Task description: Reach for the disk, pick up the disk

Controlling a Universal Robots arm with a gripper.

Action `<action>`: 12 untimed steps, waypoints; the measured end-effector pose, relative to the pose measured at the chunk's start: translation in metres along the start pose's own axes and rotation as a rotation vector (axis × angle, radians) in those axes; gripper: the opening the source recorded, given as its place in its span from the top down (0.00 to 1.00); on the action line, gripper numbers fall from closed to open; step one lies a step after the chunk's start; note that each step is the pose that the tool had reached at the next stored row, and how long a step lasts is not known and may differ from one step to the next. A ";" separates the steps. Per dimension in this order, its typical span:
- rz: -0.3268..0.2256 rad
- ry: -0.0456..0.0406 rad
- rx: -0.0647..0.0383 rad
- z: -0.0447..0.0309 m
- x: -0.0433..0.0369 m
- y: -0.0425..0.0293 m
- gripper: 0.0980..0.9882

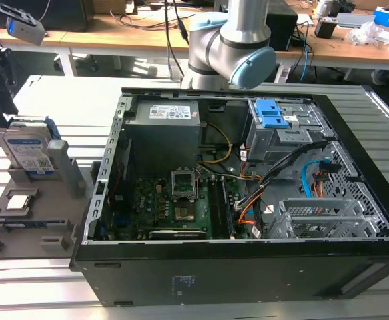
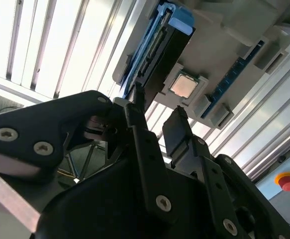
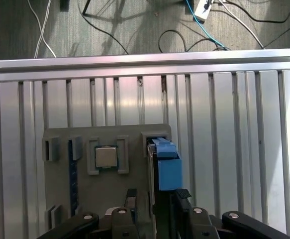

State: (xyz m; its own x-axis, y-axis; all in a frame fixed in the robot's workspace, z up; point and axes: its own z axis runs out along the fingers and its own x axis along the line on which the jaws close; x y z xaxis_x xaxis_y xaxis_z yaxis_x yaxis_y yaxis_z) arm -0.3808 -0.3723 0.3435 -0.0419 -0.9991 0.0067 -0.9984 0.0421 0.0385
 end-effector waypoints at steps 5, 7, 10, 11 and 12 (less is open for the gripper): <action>0.000 0.0014 0.000 0.0036 -0.0009 0.0001 0.63; -0.022 0.0020 0.000 0.0042 -0.0060 0.0010 0.63; -0.030 0.0021 0.000 0.0076 -0.0080 0.0040 0.63; -0.030 0.0021 0.000 0.0081 -0.0082 0.0042 0.63; -0.030 0.0021 0.000 0.0085 -0.0087 0.0045 0.63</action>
State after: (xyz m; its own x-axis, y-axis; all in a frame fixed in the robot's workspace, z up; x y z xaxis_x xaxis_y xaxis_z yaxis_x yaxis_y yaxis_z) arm -0.3852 -0.3635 0.3351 -0.0119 -0.9999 0.0077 -0.9992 0.0122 0.0386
